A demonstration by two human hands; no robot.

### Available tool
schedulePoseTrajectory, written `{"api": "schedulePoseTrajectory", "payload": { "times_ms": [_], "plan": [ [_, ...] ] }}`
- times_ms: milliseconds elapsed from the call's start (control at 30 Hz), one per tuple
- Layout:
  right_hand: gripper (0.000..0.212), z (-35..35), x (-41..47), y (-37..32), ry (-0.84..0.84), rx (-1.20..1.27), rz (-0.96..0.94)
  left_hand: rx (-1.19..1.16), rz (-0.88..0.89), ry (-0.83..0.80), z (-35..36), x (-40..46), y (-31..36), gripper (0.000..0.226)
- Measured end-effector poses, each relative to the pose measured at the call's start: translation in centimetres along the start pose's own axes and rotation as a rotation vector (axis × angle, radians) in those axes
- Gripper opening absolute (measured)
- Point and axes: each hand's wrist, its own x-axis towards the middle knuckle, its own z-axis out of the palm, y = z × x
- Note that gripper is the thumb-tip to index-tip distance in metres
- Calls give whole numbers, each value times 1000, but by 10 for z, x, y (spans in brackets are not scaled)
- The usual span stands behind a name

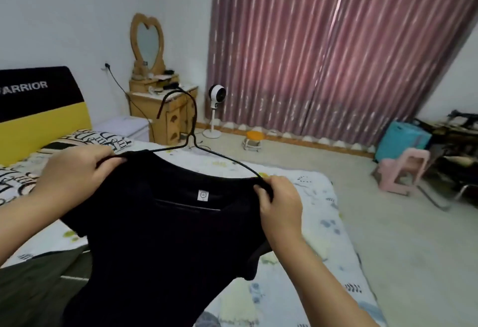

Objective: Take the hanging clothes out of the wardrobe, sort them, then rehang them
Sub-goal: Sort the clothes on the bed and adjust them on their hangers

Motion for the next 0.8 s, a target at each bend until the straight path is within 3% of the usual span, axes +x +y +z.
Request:
{"api": "schedulePoseTrajectory", "payload": {
  "times_ms": [200,367,567,800],
  "plan": [
    [20,-110,11,45,115,-119,15,-83,110,2,5,18,105,35],
    [7,-188,23,86,202,-248,36,-80,269,3,18,34,192,35],
    [14,-244,36,135,258,-353,161,-293,400,-86,72,55,264,65],
    [17,-265,49,202,282,-506,338,-464,414,-236,152,82,321,50]
  ]
}}
